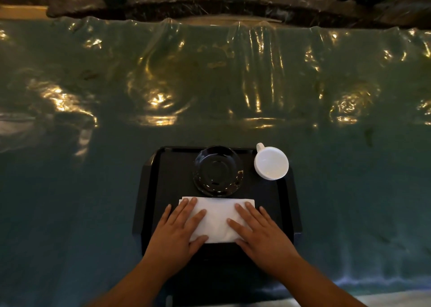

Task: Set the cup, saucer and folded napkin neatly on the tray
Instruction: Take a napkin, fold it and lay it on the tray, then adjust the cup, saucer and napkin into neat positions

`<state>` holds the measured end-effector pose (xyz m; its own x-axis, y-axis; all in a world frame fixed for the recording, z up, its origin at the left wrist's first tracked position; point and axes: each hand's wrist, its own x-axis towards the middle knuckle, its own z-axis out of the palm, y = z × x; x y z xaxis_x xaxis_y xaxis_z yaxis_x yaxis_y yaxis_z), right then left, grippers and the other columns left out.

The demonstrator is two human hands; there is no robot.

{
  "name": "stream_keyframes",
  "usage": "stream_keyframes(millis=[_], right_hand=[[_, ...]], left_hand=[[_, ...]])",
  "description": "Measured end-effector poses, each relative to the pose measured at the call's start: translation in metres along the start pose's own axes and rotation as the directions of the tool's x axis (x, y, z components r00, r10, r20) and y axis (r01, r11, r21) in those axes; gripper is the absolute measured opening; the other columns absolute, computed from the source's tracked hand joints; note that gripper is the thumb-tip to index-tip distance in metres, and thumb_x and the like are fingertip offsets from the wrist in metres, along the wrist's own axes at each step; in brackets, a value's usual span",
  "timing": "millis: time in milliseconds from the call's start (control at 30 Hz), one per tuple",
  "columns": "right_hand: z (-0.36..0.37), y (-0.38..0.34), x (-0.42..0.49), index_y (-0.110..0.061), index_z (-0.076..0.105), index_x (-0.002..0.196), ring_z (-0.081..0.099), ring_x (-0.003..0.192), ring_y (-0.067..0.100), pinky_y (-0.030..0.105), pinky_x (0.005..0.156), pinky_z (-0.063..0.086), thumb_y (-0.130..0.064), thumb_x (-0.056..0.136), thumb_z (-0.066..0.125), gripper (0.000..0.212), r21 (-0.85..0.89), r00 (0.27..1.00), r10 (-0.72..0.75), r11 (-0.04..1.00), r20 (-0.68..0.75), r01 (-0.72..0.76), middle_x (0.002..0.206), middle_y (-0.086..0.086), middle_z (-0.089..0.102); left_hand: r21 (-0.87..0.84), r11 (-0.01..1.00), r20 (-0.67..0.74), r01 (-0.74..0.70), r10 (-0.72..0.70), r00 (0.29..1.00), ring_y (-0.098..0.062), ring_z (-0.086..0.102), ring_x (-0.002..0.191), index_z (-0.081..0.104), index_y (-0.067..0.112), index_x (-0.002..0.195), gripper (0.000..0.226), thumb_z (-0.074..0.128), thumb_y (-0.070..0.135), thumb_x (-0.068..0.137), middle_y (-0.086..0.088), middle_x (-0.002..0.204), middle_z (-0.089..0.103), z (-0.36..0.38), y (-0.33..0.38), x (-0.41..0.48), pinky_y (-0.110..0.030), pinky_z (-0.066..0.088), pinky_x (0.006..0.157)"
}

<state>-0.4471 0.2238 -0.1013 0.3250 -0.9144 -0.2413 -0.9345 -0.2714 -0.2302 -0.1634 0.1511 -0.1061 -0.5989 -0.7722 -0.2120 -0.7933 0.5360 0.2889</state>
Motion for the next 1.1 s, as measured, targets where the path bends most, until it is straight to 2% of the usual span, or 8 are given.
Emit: stream_keyframes(millis=[333,400,500,800,900,967,1033,1100], right_hand=[[-0.002,0.012,0.009,-0.041,0.032,0.156,0.013,0.157,0.027,0.050,0.123,0.012,-0.052,0.103,0.041,0.055,0.019,1.000,0.005,1.000,0.013,-0.005,0.171,0.002,0.019],[-0.002,0.013,0.010,-0.041,0.031,0.157,0.012,0.157,0.026,0.052,0.126,0.015,-0.052,0.104,0.040,0.055,0.011,1.000,0.000,1.000,0.007,0.000,0.171,0.002,0.018],[-0.005,0.015,0.011,-0.041,0.033,0.156,0.014,0.156,0.027,0.054,0.122,0.018,-0.052,0.103,0.041,0.055,0.005,1.000,-0.009,1.000,0.007,0.009,0.171,0.003,0.021],[-0.006,0.014,0.015,-0.041,0.032,0.156,0.010,0.157,0.025,0.052,0.123,0.015,-0.050,0.103,0.042,0.055,0.041,1.000,0.009,0.999,-0.015,-0.009,0.171,0.002,0.018],[-0.010,0.014,0.015,-0.041,0.032,0.156,0.008,0.157,0.024,0.051,0.123,0.010,-0.050,0.103,0.041,0.054,0.058,1.000,0.005,0.998,-0.004,-0.005,0.172,0.001,0.016],[-0.012,0.012,0.014,-0.040,0.032,0.157,0.003,0.158,0.022,0.050,0.124,0.005,-0.052,0.103,0.039,0.055,0.092,1.000,0.004,0.996,-0.017,-0.002,0.172,-0.001,0.012],[-0.017,0.007,0.011,-0.033,0.040,0.153,0.011,0.158,0.021,0.049,0.125,0.010,-0.053,0.102,0.044,0.054,0.213,0.994,0.068,0.976,-0.087,-0.048,0.170,0.000,0.024],[-0.030,0.007,0.007,-0.023,0.057,0.136,0.040,0.145,0.021,0.043,0.120,0.034,-0.047,0.099,0.055,0.044,0.368,0.944,0.208,0.924,-0.255,-0.105,0.151,0.003,0.052]], left_hand=[[0.000,1.000,-0.001,0.015,-0.015,1.000,-0.021,0.023,0.155,0.043,0.037,0.152,0.065,0.040,0.070,0.096,0.000,0.168,0.031,0.000,-0.004,0.011,-0.052,0.017,0.121],[0.005,1.000,0.002,0.019,-0.019,1.000,-0.020,0.022,0.156,0.042,0.037,0.152,0.065,0.036,0.071,0.097,0.000,0.168,0.031,0.000,-0.003,0.011,-0.052,0.017,0.121],[0.017,0.999,-0.003,0.028,-0.028,1.000,-0.020,0.022,0.156,0.042,0.037,0.152,0.066,0.033,0.072,0.097,0.000,0.168,0.031,-0.001,-0.002,0.011,-0.052,0.018,0.121],[0.047,0.999,-0.021,0.003,-0.002,1.000,-0.020,0.025,0.155,0.044,0.035,0.152,0.066,0.041,0.070,0.096,-0.002,0.167,0.033,-0.005,-0.007,0.020,-0.052,0.017,0.122],[0.049,0.999,-0.011,0.009,-0.009,1.000,-0.019,0.021,0.156,0.044,0.036,0.152,0.066,0.039,0.071,0.097,-0.001,0.168,0.031,-0.003,-0.007,0.020,-0.052,0.017,0.123],[0.060,0.998,-0.028,0.025,-0.023,0.999,-0.020,0.025,0.155,0.049,0.034,0.149,0.067,0.035,0.073,0.097,-0.001,0.166,0.035,-0.004,-0.006,0.019,-0.051,0.018,0.123],[0.037,0.998,-0.093,0.048,-0.044,0.995,-0.024,0.040,0.148,0.060,0.028,0.136,0.063,0.037,0.071,0.096,-0.003,0.157,0.049,-0.011,0.000,0.022,-0.053,0.025,0.122],[-0.010,0.999,-0.182,0.050,-0.051,0.982,-0.027,0.051,0.138,0.065,0.024,0.122,0.054,0.043,0.065,0.097,-0.004,0.144,0.059,-0.024,0.011,0.034,-0.054,0.036,0.117]])
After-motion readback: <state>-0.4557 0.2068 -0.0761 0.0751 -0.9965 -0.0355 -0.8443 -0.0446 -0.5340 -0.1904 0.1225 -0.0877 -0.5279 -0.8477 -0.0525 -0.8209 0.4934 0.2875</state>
